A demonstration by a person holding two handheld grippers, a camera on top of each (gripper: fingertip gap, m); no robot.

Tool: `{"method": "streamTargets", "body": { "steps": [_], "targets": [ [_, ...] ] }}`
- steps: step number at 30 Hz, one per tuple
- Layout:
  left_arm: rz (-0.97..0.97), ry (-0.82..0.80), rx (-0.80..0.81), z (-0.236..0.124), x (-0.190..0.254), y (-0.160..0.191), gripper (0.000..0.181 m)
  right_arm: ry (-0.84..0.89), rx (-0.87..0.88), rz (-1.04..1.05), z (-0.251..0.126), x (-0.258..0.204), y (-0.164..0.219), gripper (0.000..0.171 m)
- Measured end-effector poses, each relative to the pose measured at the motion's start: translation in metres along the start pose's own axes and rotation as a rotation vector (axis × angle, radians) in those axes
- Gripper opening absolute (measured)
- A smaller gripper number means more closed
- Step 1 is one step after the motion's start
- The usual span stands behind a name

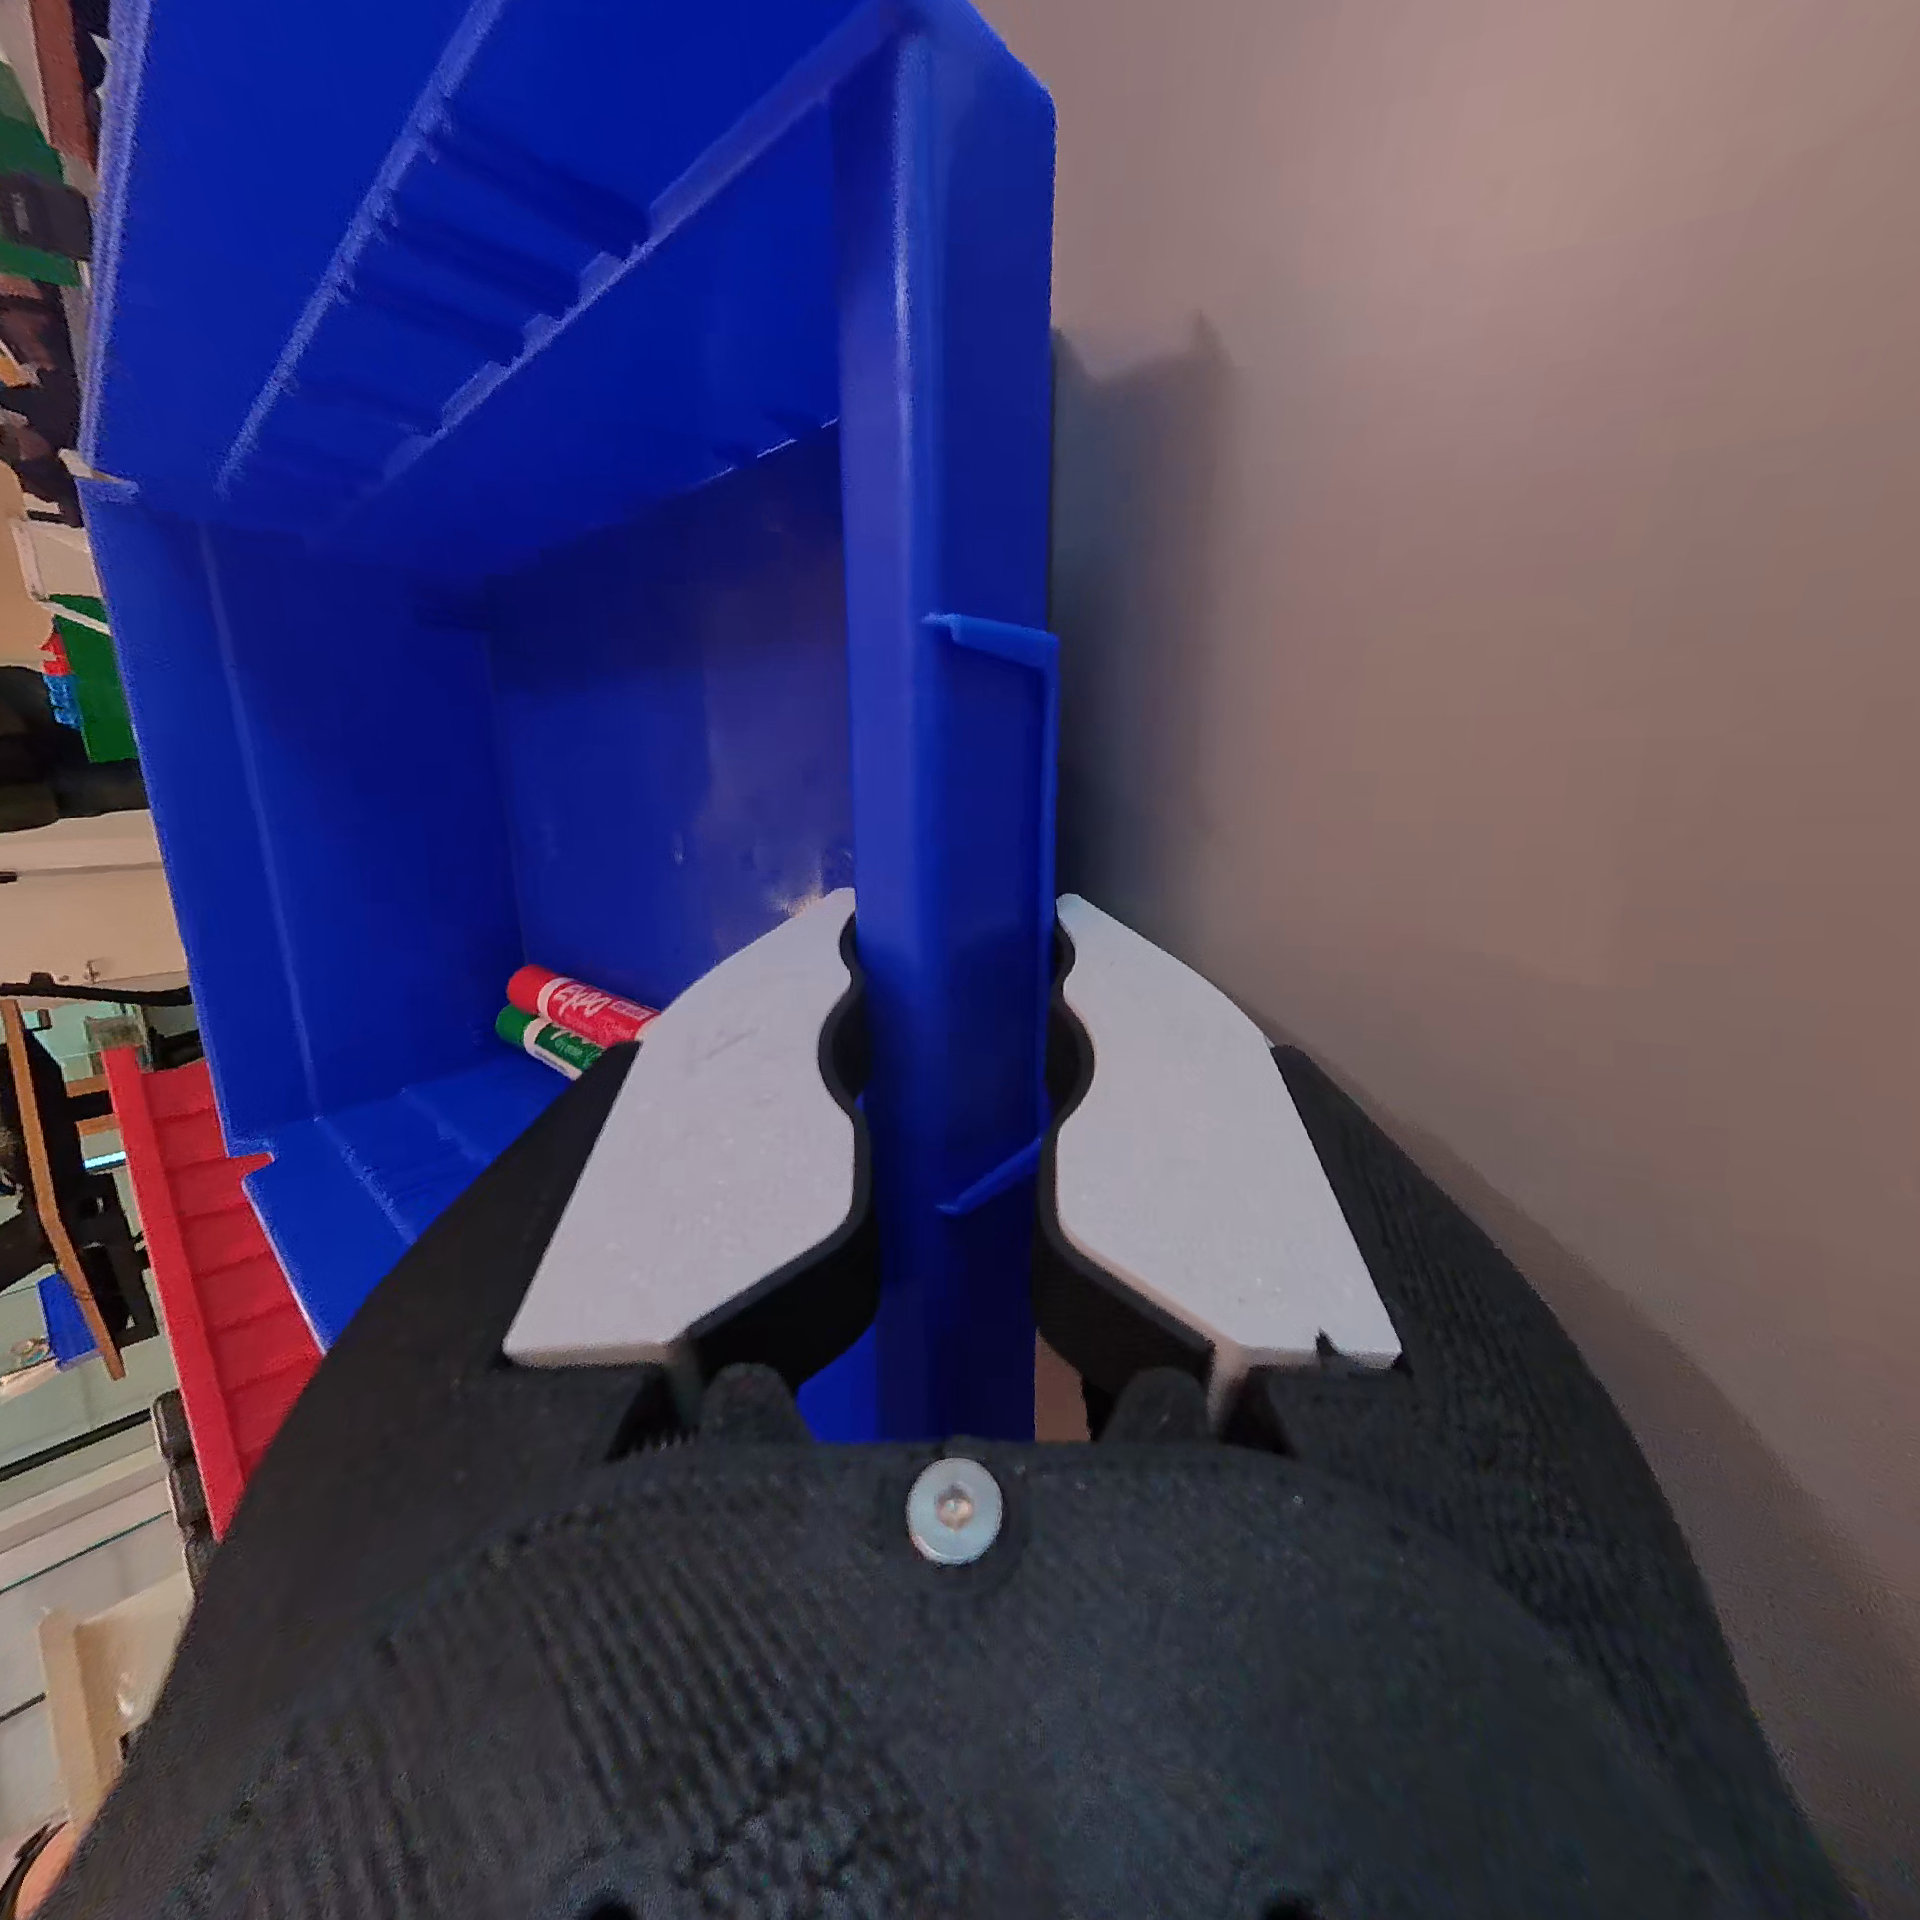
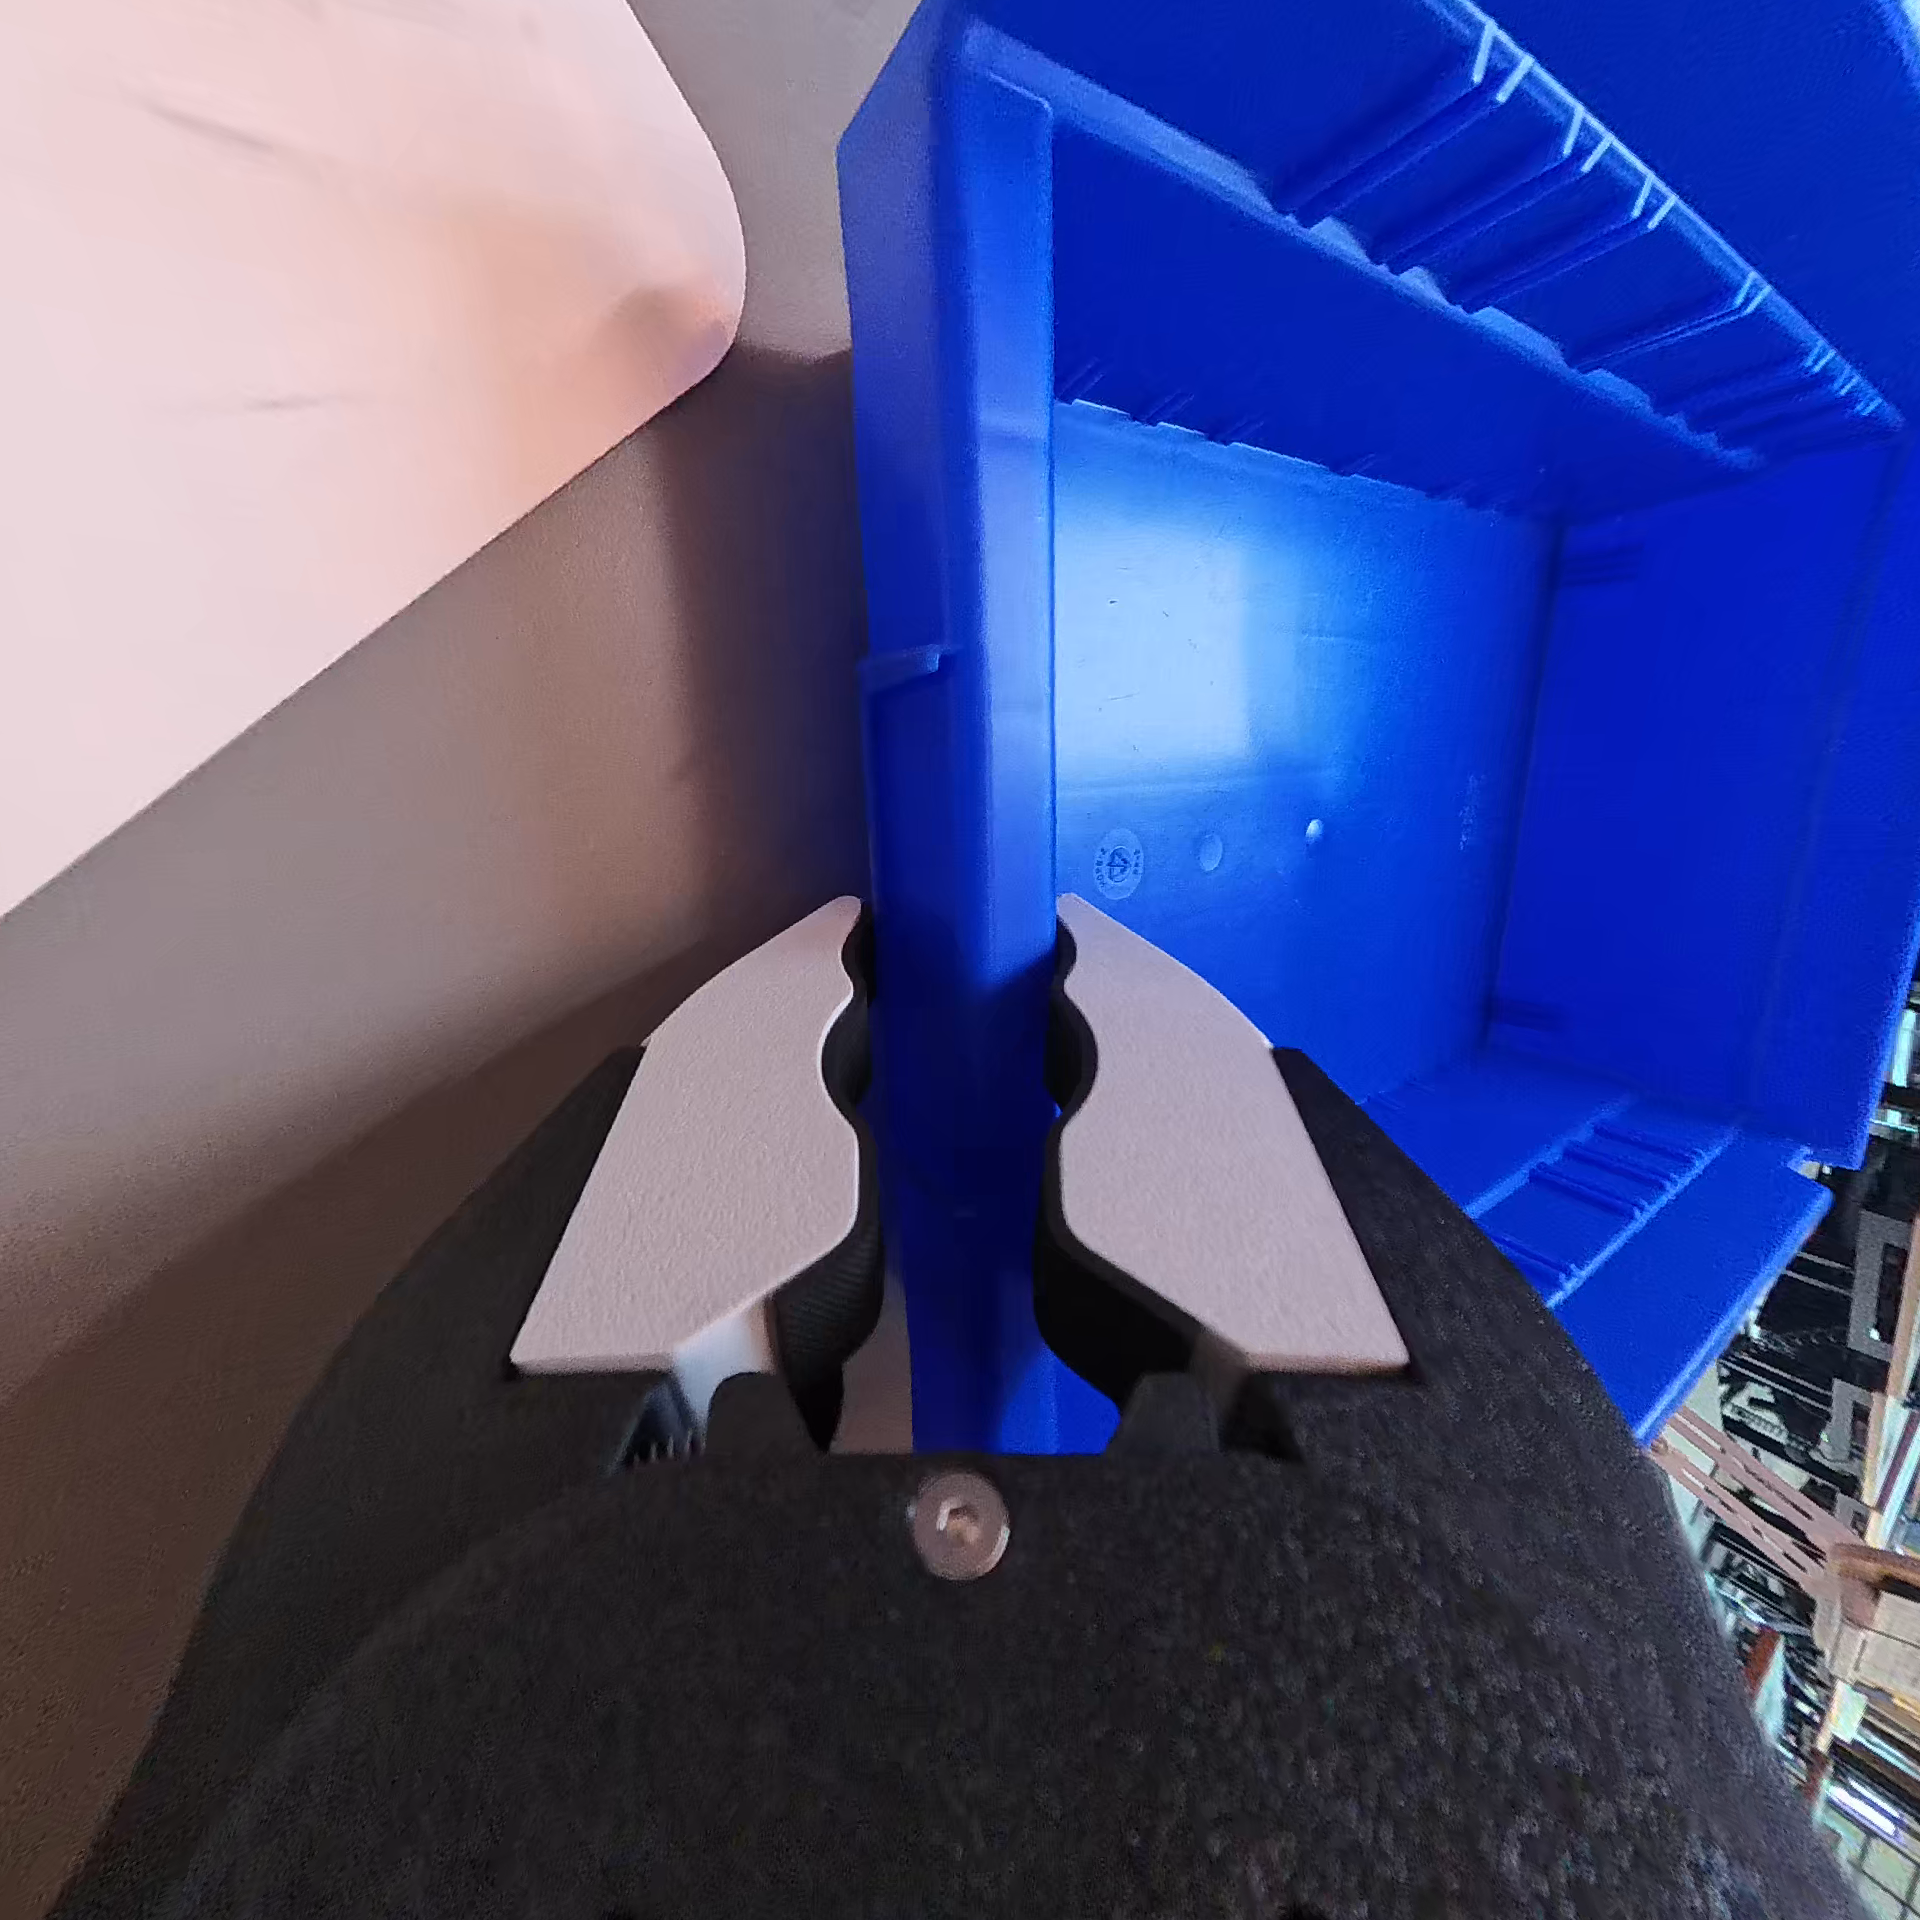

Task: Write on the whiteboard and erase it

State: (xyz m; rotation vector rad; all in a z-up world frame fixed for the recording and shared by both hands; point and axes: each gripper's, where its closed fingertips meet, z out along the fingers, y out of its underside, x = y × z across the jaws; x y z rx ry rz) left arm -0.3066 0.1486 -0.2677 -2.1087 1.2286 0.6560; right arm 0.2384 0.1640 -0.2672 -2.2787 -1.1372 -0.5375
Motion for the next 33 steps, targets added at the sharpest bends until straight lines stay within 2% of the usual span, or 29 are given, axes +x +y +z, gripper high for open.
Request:
{"method": "streamTargets", "body": {
  "steps": [17, 27, 33],
  "targets": [
    [-0.03, -0.037, 0.009, 0.002, -0.001, -0.006, 0.032, 0.003, -0.001, 0.012, -0.002, 0.0, 0.008, 0.031],
    [-0.035, -0.048, 0.028, 0.0, 0.001, -0.006, 0.032, 0.022, 0.07, -0.022, -0.006, -0.001, 0.012, 0.031],
    [-0.034, -0.052, 0.055, 0.001, -0.003, 0.0, 0.032, -0.017, 0.149, 0.032, -0.016, -0.001, 0.001, 0.033]
  ]
}}
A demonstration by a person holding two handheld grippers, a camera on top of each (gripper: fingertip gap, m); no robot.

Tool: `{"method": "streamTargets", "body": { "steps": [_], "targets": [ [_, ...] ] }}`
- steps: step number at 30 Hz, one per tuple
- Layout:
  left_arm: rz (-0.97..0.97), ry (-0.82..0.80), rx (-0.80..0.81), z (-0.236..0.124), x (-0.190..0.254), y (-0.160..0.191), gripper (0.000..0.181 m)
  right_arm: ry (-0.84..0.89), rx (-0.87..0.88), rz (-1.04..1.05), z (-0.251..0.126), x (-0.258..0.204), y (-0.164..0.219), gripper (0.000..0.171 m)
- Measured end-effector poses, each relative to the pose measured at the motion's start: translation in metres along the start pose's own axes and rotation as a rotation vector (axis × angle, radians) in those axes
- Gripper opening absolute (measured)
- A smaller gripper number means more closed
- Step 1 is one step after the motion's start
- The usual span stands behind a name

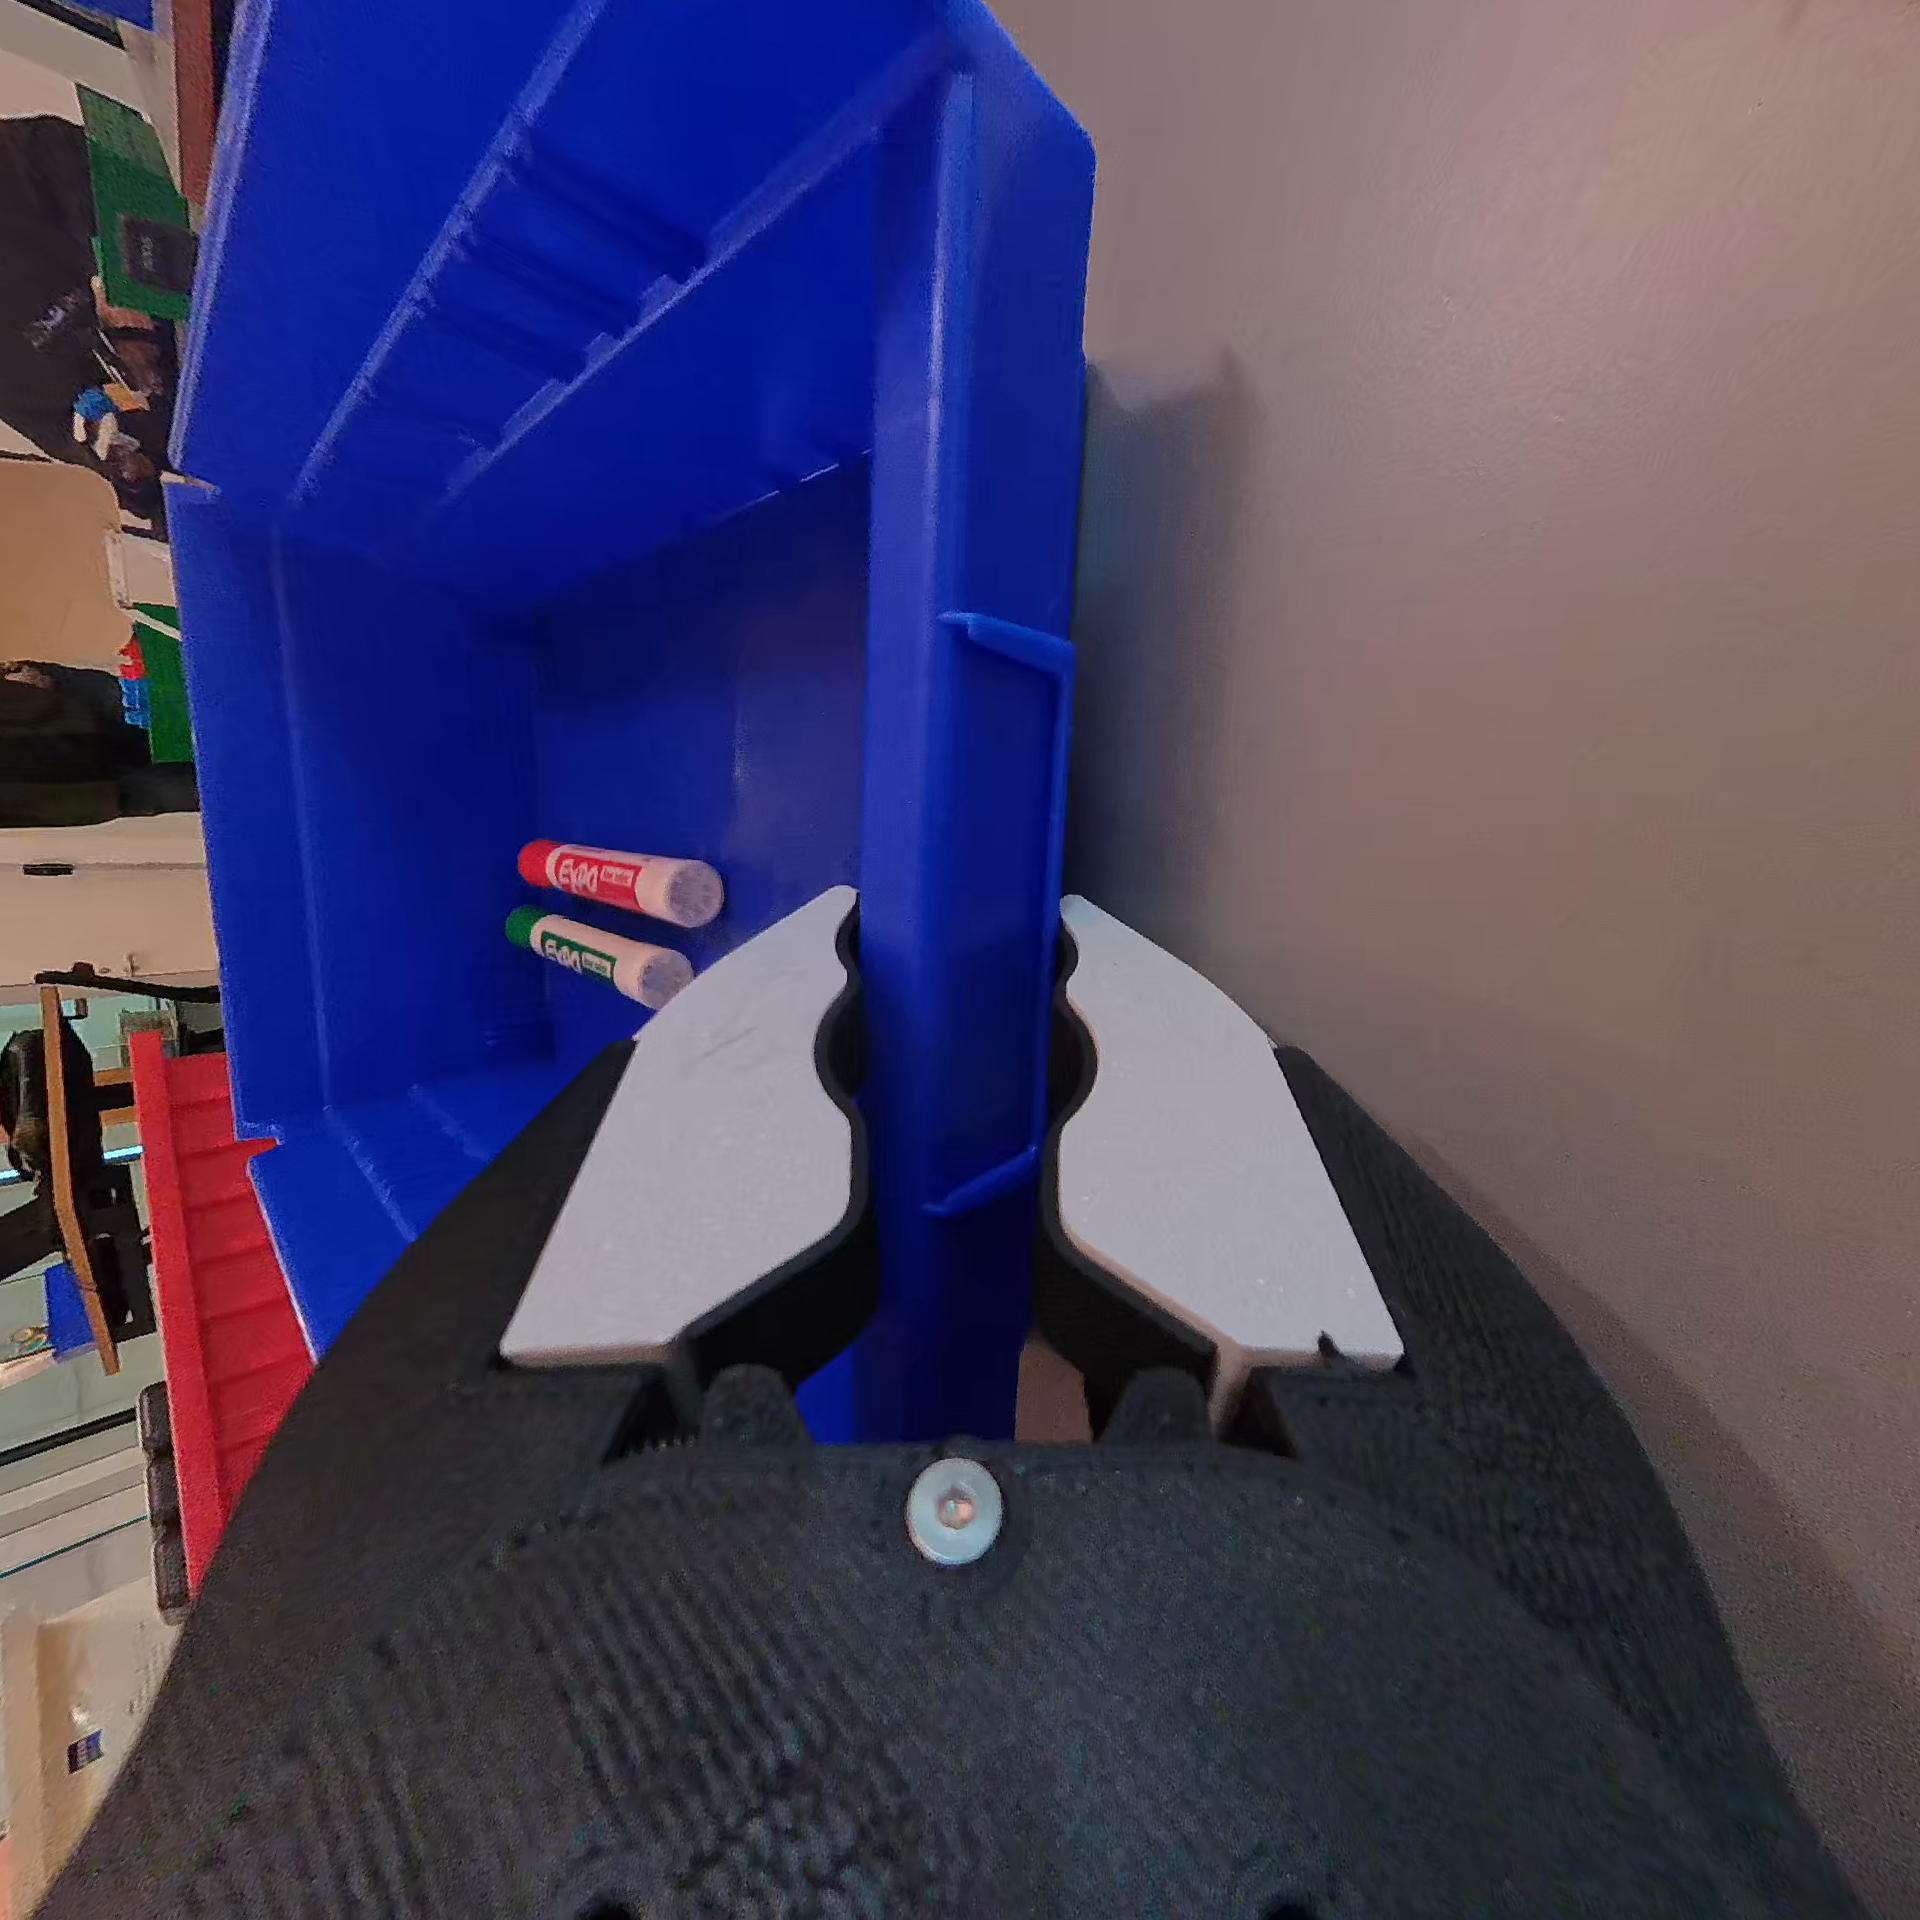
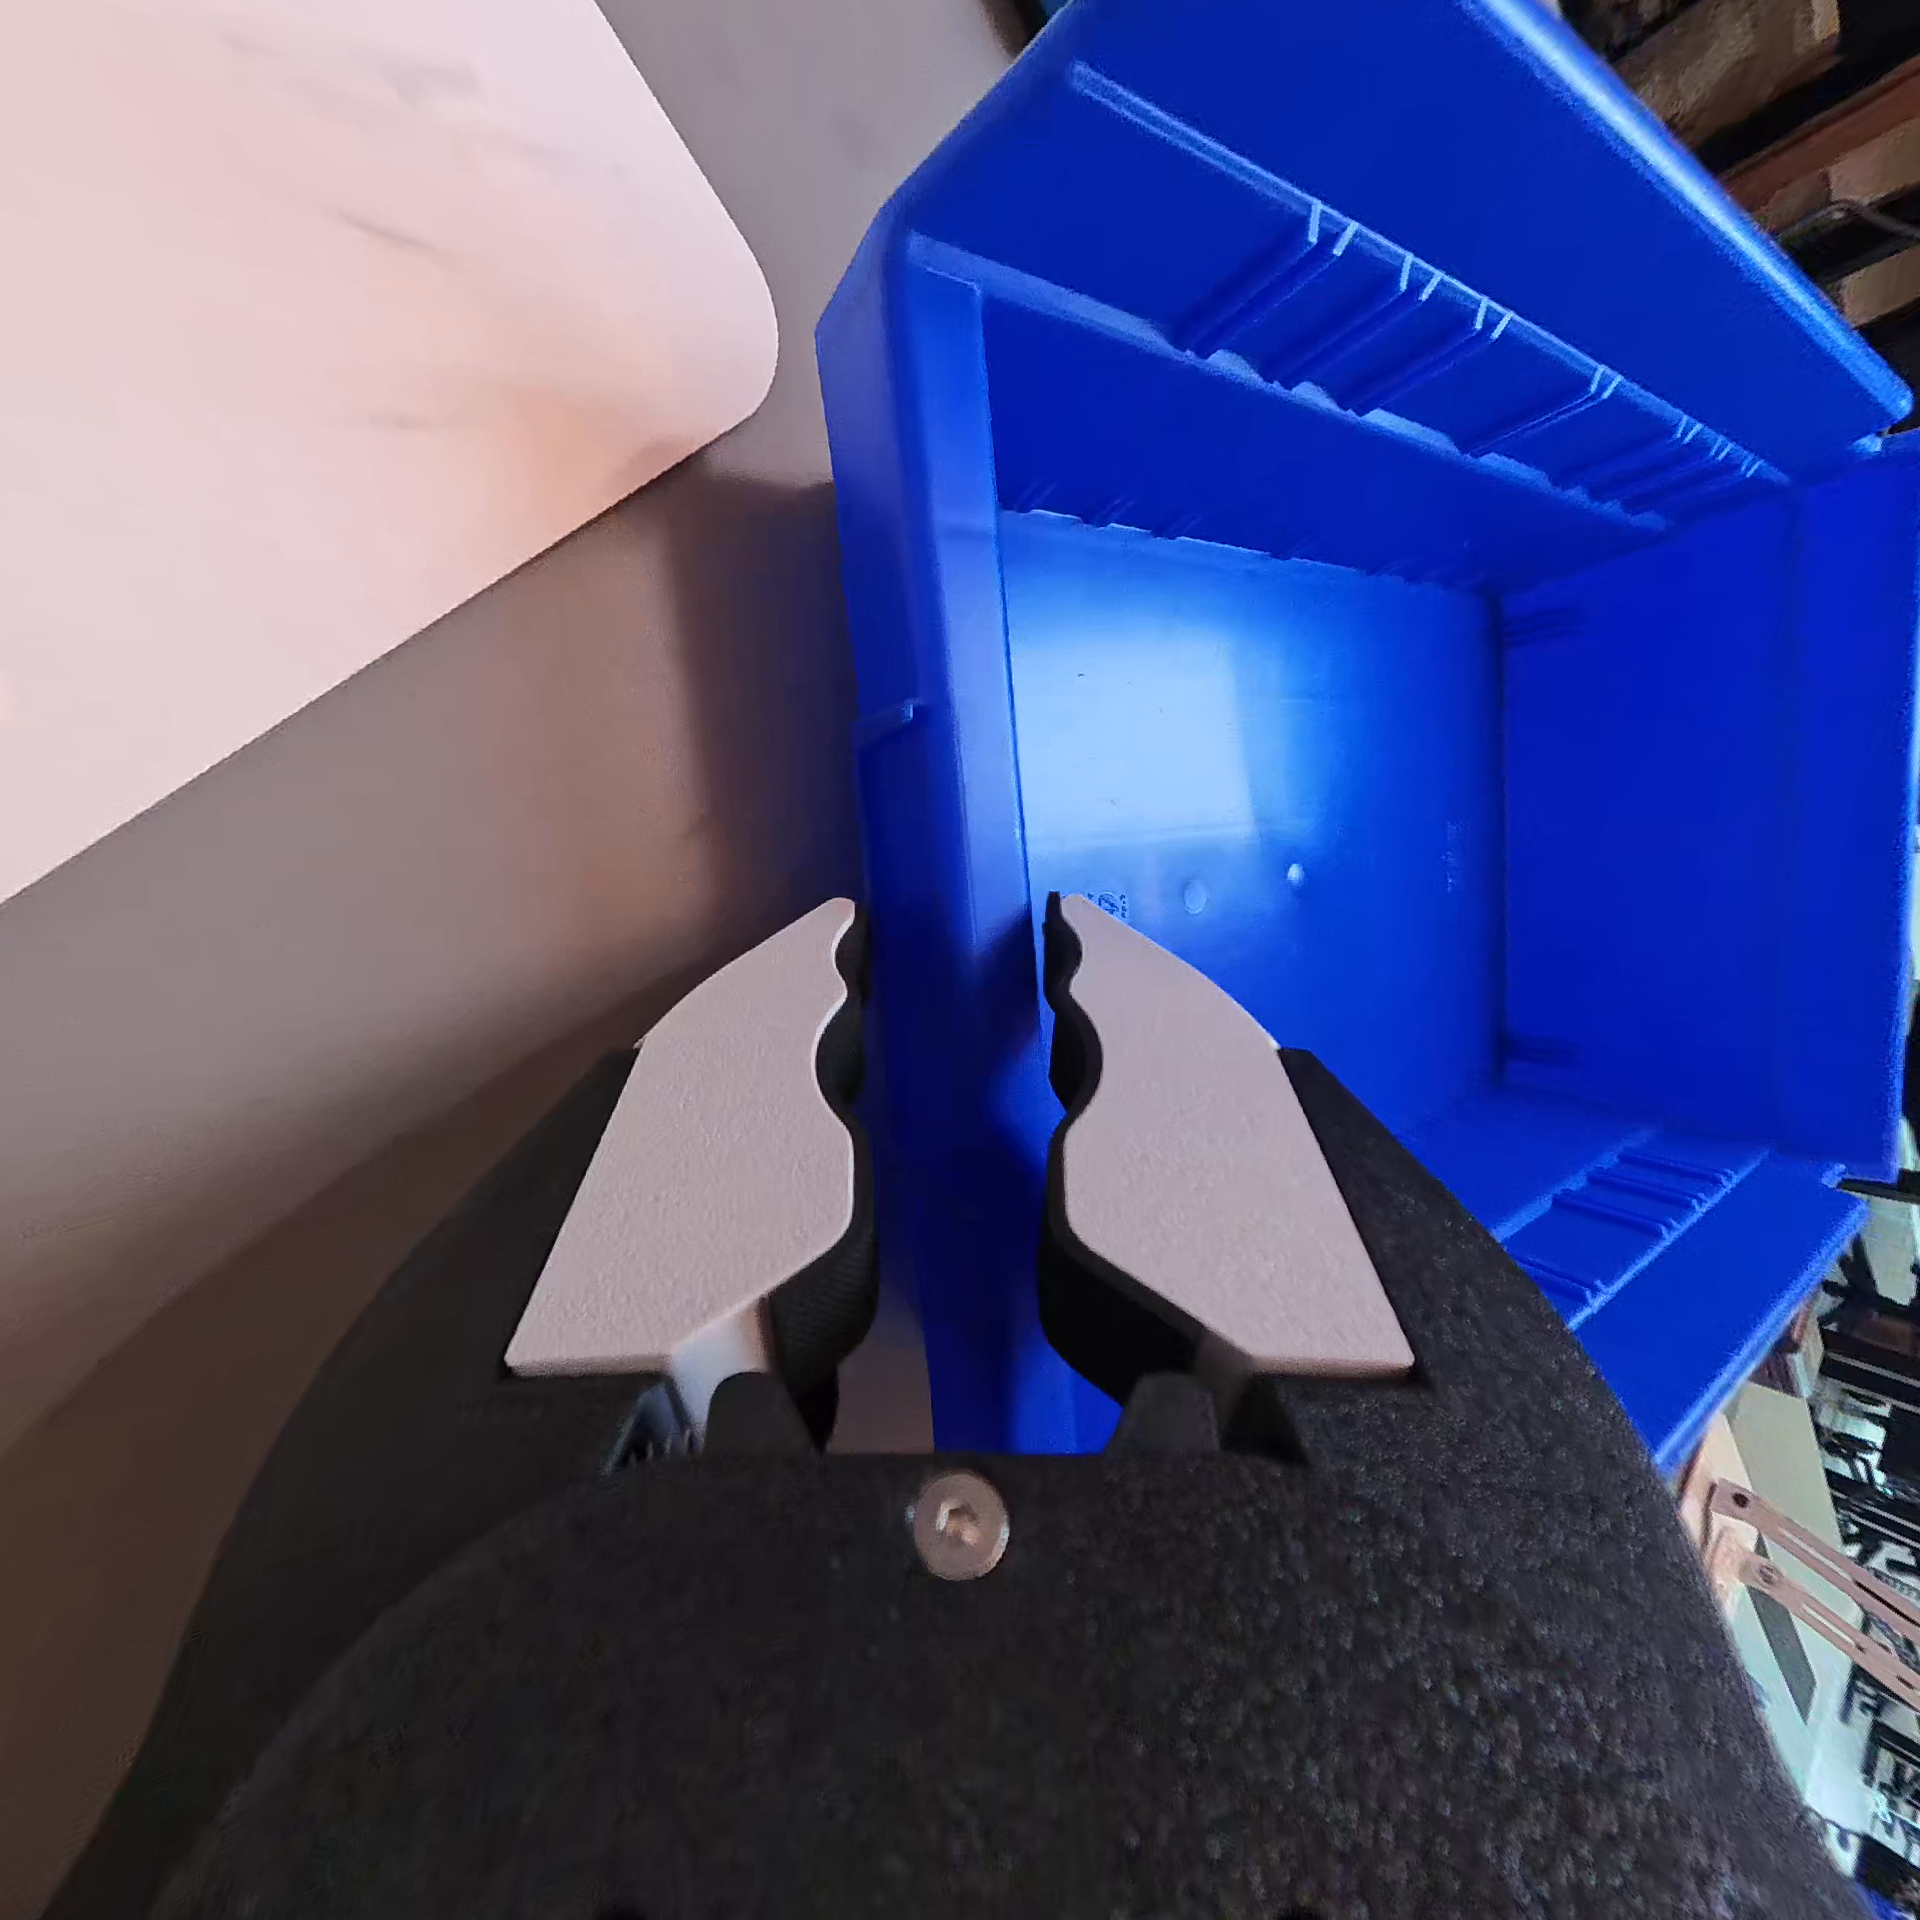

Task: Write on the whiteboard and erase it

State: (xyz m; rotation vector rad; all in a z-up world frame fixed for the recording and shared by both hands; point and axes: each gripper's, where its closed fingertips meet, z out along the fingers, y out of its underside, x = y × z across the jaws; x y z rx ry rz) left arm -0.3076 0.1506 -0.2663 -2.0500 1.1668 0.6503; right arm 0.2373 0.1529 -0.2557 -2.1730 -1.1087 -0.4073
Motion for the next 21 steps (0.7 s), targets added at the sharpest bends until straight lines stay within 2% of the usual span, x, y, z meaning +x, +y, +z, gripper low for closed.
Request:
{"method": "streamTargets", "body": {
  "steps": [11, 21],
  "targets": [
    [-0.004, -0.026, 0.022, 0.004, -0.007, 0.003, 0.033, -0.016, -0.046, 0.014, 0.0, 0.006, 0.013, 0.032],
    [-0.009, -0.042, 0.039, 0.006, -0.011, 0.005, 0.034, -0.021, -0.034, 0.015, -0.008, 0.007, 0.008, 0.034]
  ]
}}
